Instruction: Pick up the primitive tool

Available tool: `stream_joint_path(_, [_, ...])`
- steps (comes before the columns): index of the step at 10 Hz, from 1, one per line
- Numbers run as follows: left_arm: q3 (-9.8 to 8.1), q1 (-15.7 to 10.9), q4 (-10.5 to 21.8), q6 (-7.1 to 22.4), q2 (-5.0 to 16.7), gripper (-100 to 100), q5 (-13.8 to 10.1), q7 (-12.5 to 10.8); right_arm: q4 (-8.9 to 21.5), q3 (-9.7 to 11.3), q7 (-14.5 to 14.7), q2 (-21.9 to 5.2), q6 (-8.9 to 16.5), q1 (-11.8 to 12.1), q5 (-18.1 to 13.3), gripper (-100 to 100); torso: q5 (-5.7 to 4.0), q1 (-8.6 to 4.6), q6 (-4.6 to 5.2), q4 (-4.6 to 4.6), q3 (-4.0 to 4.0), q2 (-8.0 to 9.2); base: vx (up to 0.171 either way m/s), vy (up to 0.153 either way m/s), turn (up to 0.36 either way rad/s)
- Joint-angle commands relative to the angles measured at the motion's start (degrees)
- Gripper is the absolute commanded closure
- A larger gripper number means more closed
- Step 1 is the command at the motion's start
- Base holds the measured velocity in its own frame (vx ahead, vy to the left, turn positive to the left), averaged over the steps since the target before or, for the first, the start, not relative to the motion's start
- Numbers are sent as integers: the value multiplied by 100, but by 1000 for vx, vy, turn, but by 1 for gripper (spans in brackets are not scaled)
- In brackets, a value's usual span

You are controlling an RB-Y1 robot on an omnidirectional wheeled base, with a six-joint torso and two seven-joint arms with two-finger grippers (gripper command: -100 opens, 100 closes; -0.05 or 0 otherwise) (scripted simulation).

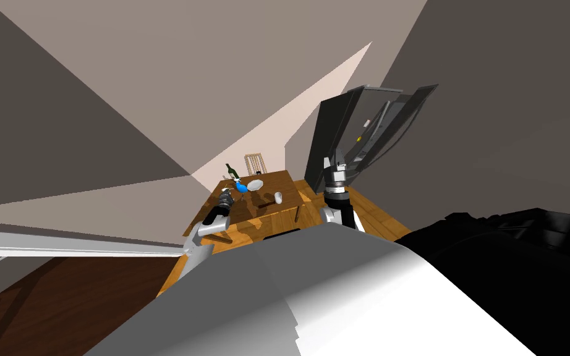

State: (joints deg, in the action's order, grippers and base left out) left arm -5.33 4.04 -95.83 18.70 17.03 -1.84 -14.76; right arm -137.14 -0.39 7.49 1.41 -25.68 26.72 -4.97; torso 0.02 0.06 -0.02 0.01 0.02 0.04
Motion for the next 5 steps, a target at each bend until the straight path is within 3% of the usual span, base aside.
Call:
stream_joint_path(1, [12,-224,286,286,12,-100,-58,-121,0,0,0,0,0,0,0,0,0,0,0,0,0,0,-16,16,-46])
stream_joint_path(4, [26,-417,713,633,17,-100,-114,-213,0,0,0,0,0,0,0,0,-1,-2,3,0,-2,-3,-8,15,-45])
stream_joint_path(5, [43,-610,956,828,11,-100,-170,-296,0,0,0,0,0,0,0,0,0,-2,0,-1,-2,-4,-4,11,-55])
